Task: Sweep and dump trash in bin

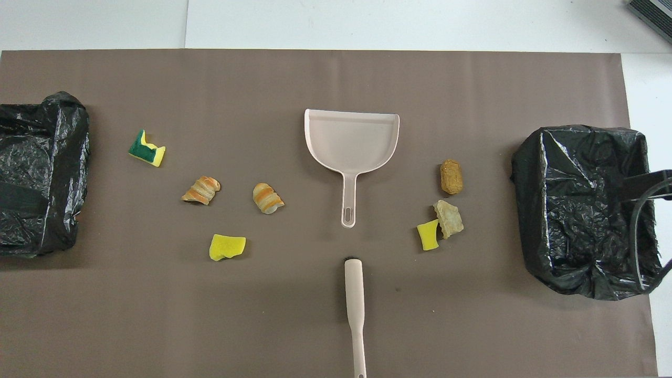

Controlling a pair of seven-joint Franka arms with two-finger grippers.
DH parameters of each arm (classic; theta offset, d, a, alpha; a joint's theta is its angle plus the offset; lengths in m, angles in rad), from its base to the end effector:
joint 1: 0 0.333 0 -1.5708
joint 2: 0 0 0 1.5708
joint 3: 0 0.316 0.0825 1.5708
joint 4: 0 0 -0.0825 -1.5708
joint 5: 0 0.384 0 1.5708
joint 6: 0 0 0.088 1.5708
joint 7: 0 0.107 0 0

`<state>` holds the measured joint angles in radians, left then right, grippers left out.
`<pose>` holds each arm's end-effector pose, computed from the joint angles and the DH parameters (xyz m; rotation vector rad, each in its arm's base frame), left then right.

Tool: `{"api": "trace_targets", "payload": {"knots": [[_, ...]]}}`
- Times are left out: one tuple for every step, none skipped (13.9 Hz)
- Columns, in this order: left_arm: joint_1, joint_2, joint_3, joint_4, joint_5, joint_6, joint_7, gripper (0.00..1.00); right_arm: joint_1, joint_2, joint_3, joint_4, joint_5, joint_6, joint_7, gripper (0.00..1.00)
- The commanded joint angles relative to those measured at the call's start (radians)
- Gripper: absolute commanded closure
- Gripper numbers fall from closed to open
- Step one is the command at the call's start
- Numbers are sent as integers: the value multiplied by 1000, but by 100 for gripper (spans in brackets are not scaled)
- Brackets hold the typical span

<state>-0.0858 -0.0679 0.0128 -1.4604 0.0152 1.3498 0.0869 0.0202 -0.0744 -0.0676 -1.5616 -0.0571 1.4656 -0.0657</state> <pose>0.5063 -0.0348 0.6925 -3.1175 0.2451 0.0669 0.5193 -0.0328 0.6597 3.0908 0.0203 -0.0381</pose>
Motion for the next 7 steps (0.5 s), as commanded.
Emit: {"api": "trace_targets", "payload": {"knots": [[1, -24, 4, -28, 17, -4, 16, 0, -6, -16, 9, -9, 16, -25, -19, 0], [1, -24, 4, -28, 19, -6, 16, 0, -6, -16, 11, -8, 16, -27, -19, 0], [3, -23, 4, -24, 17, 9, 8, 0, -8, -16, 9, -9, 17, -28, -19, 0], [1, -23, 4, -24, 17, 2, 10, 0, -9, -18, 9, -9, 17, -25, -20, 0], [-3, -24, 3, -24, 17, 0, 8, 0, -11, -18, 9, -9, 16, -18, -20, 0], [-8, -23, 3, -23, 17, 5, 7, 0, -8, -18, 9, -8, 16, -14, -23, 0], [-8, -23, 3, -23, 17, 5, 5, 0, -8, -13, 11, -2, 13, -16, -35, 0]]}}
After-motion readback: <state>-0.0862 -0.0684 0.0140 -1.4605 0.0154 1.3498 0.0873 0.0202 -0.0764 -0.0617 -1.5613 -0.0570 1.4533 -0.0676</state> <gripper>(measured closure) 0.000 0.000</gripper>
